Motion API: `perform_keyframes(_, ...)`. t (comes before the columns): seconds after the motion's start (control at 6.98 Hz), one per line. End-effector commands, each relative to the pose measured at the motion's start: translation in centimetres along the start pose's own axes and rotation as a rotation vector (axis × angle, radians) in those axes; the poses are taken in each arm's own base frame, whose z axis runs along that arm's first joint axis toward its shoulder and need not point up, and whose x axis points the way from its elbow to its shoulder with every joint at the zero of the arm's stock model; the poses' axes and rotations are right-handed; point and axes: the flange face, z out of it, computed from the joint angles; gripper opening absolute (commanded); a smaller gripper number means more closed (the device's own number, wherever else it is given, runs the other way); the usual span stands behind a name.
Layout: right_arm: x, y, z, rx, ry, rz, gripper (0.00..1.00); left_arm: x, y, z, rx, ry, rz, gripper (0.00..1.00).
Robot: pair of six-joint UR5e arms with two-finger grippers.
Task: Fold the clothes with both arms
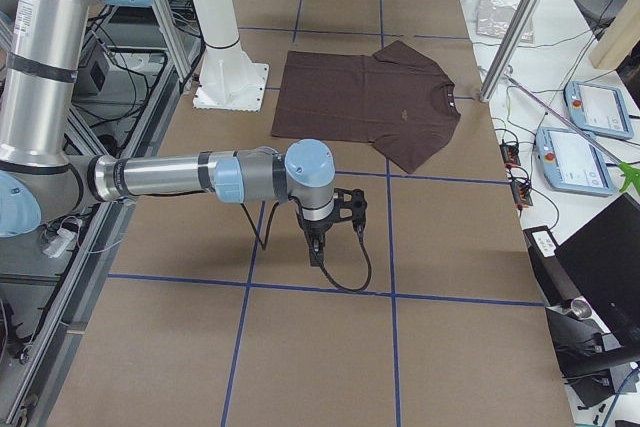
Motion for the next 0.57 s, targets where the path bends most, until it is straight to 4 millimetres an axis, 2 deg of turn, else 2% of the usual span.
perform_keyframes(0.0,-2.5,-7.6,-2.2,0.123,0.004,-0.119,1.0,2.9,-5.6,-4.0,0.267,-0.049,0.24,1.0)
perform_keyframes(0.14,-1.8,-9.0,-1.5,0.145,0.0,-0.144,1.0,3.6,-6.6,-4.8,0.339,-0.054,0.301,1.0)
perform_keyframes(0.29,-0.8,-9.4,0.0,0.184,-0.043,-0.188,1.0,4.7,-8.9,-6.0,0.419,-0.053,0.366,1.0)
perform_keyframes(0.43,-1.8,-10.5,0.1,0.27,-0.069,-0.27,1.0,5.5,-10.5,-6.7,0.446,-0.018,0.258,1.0)
